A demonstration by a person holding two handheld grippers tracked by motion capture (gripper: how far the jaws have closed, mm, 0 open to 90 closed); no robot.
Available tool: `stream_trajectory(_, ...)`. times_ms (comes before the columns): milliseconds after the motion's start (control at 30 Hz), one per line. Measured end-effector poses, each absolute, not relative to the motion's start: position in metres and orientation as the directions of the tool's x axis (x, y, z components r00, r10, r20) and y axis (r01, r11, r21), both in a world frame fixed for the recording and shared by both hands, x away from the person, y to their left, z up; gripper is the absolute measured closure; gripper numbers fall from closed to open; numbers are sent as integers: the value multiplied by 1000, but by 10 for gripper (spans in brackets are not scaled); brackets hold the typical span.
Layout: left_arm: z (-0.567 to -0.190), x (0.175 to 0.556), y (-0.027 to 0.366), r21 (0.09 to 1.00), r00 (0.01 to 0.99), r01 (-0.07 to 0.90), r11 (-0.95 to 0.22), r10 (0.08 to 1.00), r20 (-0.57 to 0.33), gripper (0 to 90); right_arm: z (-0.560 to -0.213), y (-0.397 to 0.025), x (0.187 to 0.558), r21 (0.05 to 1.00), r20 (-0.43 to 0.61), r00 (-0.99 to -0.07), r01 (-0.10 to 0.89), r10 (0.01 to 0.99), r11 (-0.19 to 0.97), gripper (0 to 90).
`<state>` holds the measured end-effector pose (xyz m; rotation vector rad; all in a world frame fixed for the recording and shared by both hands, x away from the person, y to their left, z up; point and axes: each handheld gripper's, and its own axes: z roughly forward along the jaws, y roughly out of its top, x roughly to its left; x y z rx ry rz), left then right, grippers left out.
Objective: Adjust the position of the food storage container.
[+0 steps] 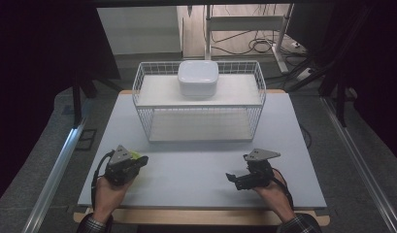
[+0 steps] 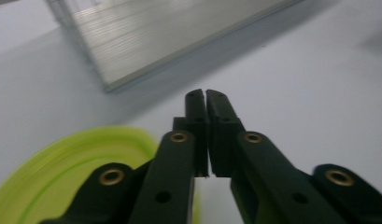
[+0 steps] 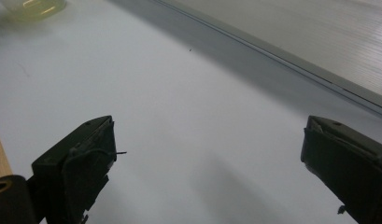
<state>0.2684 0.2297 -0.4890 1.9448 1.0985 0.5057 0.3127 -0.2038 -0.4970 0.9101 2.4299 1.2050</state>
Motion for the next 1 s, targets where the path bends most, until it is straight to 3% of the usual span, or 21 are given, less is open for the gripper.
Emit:
stream_trajectory(733, -501, 262, 306, 797, 297, 586, -145, 954, -45, 900, -501, -201, 313, 773, 11, -764, 416, 645, 479, 41)
stream_trajectory(1000, -506, 260, 317, 788, 249, 606, -110, 967, -56, 900, -502, -199, 313, 765, 4, -767, 416, 642, 492, 43)
